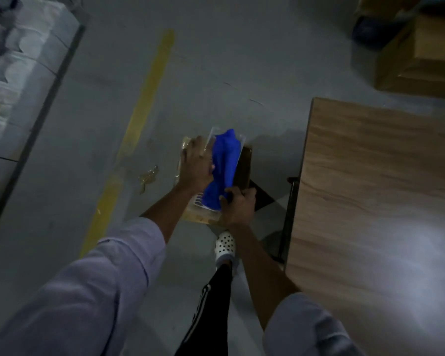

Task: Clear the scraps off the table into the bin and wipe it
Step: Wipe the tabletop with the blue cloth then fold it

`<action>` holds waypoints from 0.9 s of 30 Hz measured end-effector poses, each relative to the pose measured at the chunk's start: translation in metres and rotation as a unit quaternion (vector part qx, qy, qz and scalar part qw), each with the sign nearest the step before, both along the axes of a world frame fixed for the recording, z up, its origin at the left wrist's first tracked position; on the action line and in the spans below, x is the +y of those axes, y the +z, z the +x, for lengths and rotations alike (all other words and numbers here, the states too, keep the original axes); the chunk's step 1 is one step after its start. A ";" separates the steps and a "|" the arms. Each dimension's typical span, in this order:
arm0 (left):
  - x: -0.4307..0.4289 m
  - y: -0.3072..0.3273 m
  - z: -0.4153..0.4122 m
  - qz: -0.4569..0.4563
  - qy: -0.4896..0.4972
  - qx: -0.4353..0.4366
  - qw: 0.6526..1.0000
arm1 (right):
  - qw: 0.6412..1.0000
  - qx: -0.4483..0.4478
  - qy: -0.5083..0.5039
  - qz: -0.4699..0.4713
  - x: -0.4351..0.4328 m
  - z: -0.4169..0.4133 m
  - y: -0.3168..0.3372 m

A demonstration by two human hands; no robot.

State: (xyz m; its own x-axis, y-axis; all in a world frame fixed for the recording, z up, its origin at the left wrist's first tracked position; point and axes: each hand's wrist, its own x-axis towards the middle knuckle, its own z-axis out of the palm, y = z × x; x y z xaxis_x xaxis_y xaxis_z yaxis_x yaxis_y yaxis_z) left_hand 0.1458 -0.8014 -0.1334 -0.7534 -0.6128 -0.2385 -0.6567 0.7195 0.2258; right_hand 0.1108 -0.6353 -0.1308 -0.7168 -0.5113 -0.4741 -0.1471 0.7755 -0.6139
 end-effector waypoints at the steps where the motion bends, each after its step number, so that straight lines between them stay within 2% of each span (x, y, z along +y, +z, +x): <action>1: 0.012 -0.006 0.004 -0.022 -0.069 0.000 0.997 | 1.000 0.021 0.008 0.012 0.002 0.001 -0.002; 3: 0.031 -0.019 0.012 0.002 -0.162 -0.056 0.985 | 0.998 0.047 0.022 0.021 0.004 0.002 0.002; 5: 0.041 -0.033 0.014 0.026 -0.170 -0.159 0.972 | 0.996 0.044 0.051 0.052 0.006 -0.001 0.007; 7: 0.040 -0.037 0.008 0.041 -0.152 -0.193 0.968 | 0.995 0.022 0.069 0.071 0.008 -0.005 0.009; 9: 0.038 -0.034 0.001 0.087 -0.103 -0.129 0.982 | 0.998 0.009 0.046 0.040 0.005 -0.006 0.010; 11: 0.041 -0.024 -0.004 0.163 0.035 -0.016 0.986 | 1.000 0.006 0.002 0.008 -0.002 -0.005 0.011; 13: 0.047 -0.012 -0.006 0.204 0.166 0.066 0.962 | 1.000 0.007 -0.010 0.011 -0.012 -0.004 0.010; 15: 0.051 -0.006 -0.003 0.222 0.248 0.121 0.935 | 1.000 -0.009 0.005 0.022 -0.018 -0.001 0.006; 20: 0.057 -0.010 0.005 0.262 0.275 0.127 0.916 | 0.997 0.011 0.005 0.076 -0.025 0.001 -0.011; 22: 0.056 -0.007 0.004 0.265 0.304 0.178 0.897 | 1.000 0.016 0.005 0.014 -0.028 0.003 -0.012; 24: 0.052 -0.002 0.007 0.230 0.286 0.259 0.894 | 0.996 0.005 -0.004 -0.086 -0.028 0.004 -0.011; 26: 0.050 -0.001 0.013 0.163 0.206 0.304 0.916 | 0.988 -0.038 -0.037 -0.142 -0.026 0.009 -0.006; 27: 0.050 -0.002 0.016 0.125 0.147 0.300 0.934 | 0.987 -0.053 -0.055 -0.140 -0.024 0.012 -0.006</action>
